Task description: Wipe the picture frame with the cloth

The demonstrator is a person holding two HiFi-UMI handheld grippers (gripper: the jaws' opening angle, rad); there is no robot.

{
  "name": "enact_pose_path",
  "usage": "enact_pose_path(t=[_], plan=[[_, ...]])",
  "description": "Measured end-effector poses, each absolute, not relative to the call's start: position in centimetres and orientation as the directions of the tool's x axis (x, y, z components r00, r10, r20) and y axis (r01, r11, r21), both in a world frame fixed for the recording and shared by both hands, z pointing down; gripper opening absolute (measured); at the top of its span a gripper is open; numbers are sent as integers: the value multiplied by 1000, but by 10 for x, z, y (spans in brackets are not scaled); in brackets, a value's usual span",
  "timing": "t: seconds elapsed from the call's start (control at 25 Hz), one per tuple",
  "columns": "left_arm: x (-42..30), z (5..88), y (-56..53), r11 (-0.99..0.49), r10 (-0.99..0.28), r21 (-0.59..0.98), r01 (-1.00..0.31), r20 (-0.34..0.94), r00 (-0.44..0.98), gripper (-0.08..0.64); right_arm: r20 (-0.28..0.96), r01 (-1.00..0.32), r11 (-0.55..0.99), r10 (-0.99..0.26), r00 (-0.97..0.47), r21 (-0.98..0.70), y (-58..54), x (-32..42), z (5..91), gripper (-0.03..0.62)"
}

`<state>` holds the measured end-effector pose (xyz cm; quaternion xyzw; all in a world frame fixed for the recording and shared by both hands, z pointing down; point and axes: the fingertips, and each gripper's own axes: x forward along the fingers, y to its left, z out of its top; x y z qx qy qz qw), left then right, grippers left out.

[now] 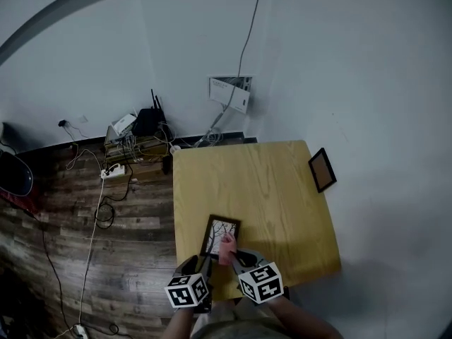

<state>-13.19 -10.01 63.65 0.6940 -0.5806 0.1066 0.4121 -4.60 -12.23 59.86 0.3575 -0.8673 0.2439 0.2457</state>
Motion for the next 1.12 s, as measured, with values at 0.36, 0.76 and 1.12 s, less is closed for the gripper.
enact_pose_path(t=[0.36, 0.76, 1.12], plan=[[-118, 574, -47, 96, -836, 405, -909, 528, 147, 43, 481, -685, 670, -517, -708, -287, -76, -8, 538, 15], [-59, 537, 42, 98, -859, 399, -912, 497, 125, 6, 376, -648, 699, -538, -755, -303, 3, 51, 490, 15], [-17, 522, 113, 60, -872, 397, -916, 467, 145, 6, 318, -637, 719, -557, -767, -278, 72, 92, 476, 15]])
